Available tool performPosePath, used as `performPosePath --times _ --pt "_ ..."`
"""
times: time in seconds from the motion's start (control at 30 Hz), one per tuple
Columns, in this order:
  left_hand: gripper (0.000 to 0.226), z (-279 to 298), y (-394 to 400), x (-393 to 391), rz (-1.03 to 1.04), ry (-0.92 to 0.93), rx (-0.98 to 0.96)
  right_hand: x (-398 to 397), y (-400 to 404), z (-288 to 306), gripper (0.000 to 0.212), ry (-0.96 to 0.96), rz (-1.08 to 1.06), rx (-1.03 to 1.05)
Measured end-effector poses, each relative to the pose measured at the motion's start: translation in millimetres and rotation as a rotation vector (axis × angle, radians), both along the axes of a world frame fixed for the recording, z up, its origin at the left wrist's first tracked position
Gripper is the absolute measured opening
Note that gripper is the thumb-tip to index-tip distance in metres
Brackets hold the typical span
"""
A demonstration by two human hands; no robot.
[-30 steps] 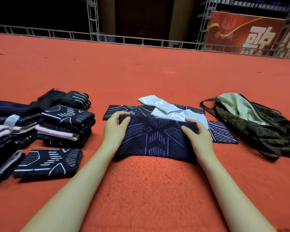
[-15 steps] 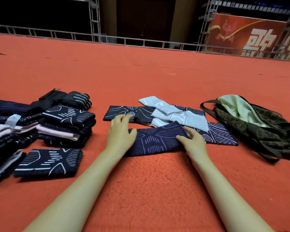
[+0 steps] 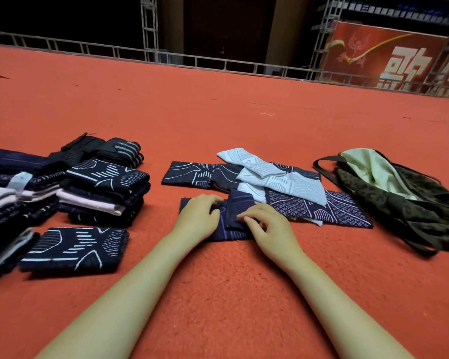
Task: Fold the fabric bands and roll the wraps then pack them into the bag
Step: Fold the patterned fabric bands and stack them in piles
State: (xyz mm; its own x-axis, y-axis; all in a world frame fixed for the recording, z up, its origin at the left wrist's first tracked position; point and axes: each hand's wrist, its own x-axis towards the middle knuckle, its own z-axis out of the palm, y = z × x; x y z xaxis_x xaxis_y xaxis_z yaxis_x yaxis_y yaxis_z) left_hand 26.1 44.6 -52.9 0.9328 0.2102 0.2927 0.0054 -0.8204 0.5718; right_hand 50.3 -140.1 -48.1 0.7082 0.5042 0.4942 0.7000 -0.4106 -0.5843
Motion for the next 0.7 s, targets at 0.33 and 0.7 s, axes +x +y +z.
performPosePath --times 0.33,0.7 --pt "0.031 3 0 3 0.081 -0.034 -0.224 7 -2 -4 0.040 0.090 -0.067 -0.046" --pt "0.040 4 -9 -1 0.053 -0.043 0.066 9 5 -1 0.034 0.198 -0.073 -0.141"
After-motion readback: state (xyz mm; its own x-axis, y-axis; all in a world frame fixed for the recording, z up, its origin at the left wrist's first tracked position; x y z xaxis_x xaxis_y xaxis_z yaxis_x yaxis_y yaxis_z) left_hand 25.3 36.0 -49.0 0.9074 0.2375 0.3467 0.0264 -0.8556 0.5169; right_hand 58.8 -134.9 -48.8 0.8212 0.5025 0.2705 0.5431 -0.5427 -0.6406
